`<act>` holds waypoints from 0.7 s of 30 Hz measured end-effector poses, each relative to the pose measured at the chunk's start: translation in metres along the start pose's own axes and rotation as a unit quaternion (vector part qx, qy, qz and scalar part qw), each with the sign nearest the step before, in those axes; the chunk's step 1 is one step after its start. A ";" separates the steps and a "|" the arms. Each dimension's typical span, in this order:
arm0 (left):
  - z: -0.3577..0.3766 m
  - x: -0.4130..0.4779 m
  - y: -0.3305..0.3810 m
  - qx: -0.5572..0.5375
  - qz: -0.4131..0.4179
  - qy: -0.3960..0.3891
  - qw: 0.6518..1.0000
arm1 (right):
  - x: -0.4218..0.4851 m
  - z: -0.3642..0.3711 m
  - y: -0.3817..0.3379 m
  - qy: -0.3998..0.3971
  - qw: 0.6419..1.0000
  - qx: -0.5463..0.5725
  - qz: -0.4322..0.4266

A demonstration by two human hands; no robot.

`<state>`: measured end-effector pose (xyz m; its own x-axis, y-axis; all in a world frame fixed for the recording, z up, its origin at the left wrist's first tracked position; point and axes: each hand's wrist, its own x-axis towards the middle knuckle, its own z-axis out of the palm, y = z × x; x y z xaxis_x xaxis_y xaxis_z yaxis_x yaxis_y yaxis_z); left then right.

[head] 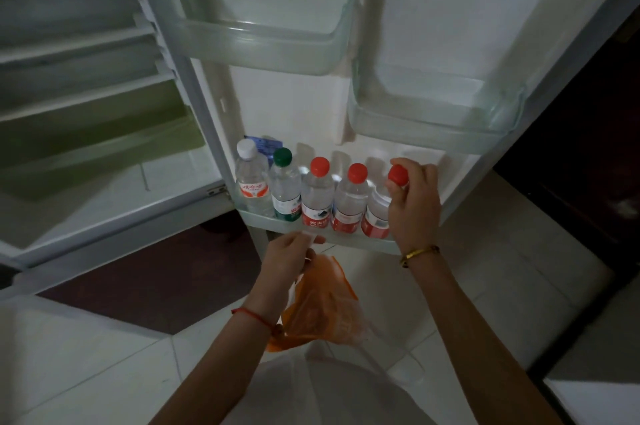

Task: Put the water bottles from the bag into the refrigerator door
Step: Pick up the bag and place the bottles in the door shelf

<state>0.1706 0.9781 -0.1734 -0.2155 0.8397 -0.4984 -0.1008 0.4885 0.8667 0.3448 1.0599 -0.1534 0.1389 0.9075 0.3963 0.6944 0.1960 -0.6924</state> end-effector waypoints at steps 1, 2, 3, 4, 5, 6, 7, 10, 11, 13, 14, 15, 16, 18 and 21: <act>-0.002 0.002 -0.002 0.000 -0.005 0.009 1.000 | 0.001 0.004 0.005 -0.001 1.000 0.001 0.008; -0.003 0.004 -0.004 0.002 -0.011 0.019 1.000 | 0.001 0.007 0.009 -0.002 1.000 0.001 0.014; -0.004 0.005 -0.006 0.006 -0.017 0.029 0.999 | 0.001 0.010 0.012 -0.005 1.000 0.001 0.019; -0.006 0.006 -0.008 0.012 -0.023 0.040 0.999 | 0.002 0.013 0.015 -0.009 1.000 0.000 0.026; -0.007 0.008 -0.010 0.016 -0.028 0.050 0.998 | 0.002 0.016 0.018 -0.012 0.999 -0.002 0.033; -0.009 0.009 -0.013 0.020 -0.029 0.057 0.998 | 0.002 0.018 0.020 -0.013 0.999 -0.003 0.039; -0.010 0.011 -0.015 0.026 -0.029 0.061 0.997 | 0.003 0.019 0.020 -0.011 0.999 -0.002 0.041; -0.017 0.016 -0.023 0.046 -0.037 0.071 0.996 | 0.004 0.021 0.017 0.018 0.999 0.011 0.032; -0.019 0.019 -0.026 0.052 -0.038 0.079 0.995 | 0.003 0.020 0.015 0.034 0.999 0.014 0.024; -0.024 0.023 -0.032 0.063 -0.034 0.101 0.992 | -0.001 0.022 0.012 0.060 0.998 0.024 0.004; -0.027 0.024 -0.033 0.066 -0.033 0.112 0.991 | -0.004 0.024 0.010 0.067 0.997 0.029 -0.008; -0.030 0.025 -0.035 0.067 -0.032 0.121 0.990 | -0.009 0.025 0.009 0.072 0.997 0.033 -0.017; -0.033 0.025 -0.037 0.070 -0.029 0.129 0.989 | -0.014 0.028 0.006 0.074 0.996 0.038 -0.019; -0.040 0.025 -0.042 0.075 -0.025 0.141 0.987 | -0.026 0.032 -0.002 0.072 0.996 0.054 -0.018; -0.054 0.022 -0.049 0.076 -0.030 0.162 0.983 | -0.043 0.041 -0.017 0.041 0.995 0.074 -0.061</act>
<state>0.1181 0.9598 -0.2254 -0.5143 0.7009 -0.4942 0.0184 0.5852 0.8107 0.2978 1.0326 -0.1831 0.1203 0.8415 0.5268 0.5984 0.3619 -0.7148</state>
